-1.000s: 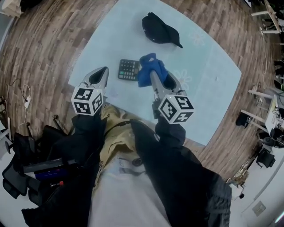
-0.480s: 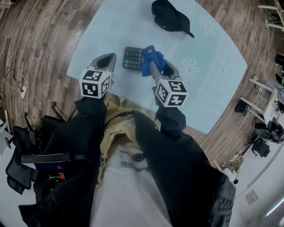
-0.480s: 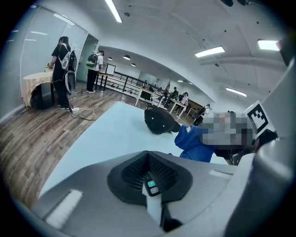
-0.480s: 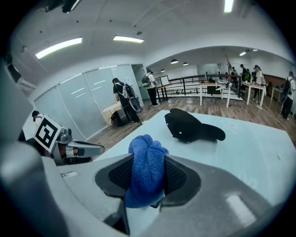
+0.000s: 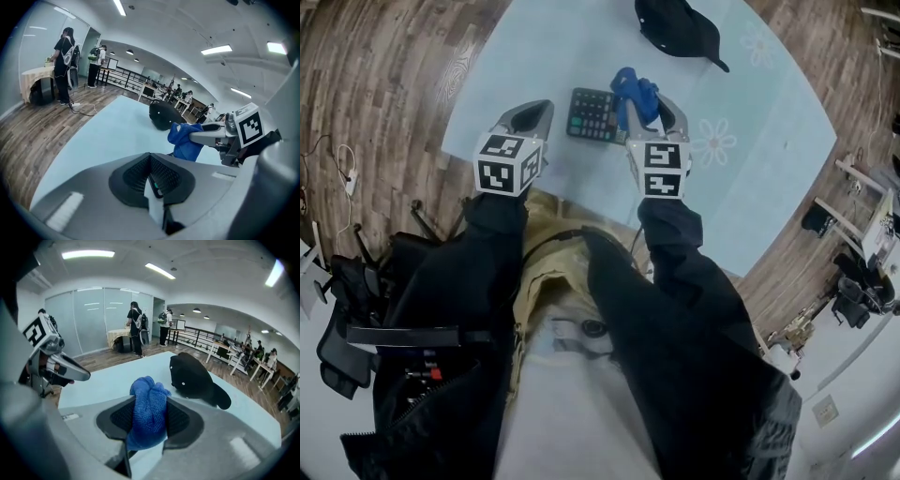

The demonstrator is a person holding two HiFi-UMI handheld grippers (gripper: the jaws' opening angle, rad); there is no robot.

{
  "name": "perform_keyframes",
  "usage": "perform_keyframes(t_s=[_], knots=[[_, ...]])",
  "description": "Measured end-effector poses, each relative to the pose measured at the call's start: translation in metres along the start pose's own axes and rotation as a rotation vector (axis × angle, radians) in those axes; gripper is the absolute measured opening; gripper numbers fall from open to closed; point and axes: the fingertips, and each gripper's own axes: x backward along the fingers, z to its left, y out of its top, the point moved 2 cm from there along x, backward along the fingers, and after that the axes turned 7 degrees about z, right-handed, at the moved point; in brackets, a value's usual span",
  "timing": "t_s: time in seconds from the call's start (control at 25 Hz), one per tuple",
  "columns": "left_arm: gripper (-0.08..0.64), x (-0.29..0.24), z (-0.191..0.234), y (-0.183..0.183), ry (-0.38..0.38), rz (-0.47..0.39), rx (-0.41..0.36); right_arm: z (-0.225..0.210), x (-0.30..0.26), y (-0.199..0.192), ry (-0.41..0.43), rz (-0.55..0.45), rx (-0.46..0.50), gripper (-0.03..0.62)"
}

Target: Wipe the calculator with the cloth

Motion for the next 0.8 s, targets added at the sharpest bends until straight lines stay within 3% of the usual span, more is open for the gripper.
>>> perform_keyframes(t_s=[0.2, 0.48, 0.8], knots=[[0.003, -0.004, 0.008, -0.007, 0.008, 0.016, 0.016, 0.020, -0.032, -0.013, 0.031, 0.060, 0.099, 0.150], [0.003, 0.000, 0.013, -0.019, 0.022, 0.025, 0.041, 0.062, -0.041, -0.021, 0.107, 0.074, 0.108, 0.150], [0.003, 0.007, 0.017, -0.023, 0.038, 0.017, 0.061, 0.112, -0.044, -0.032, 0.208, 0.090, 0.180, 0.149]])
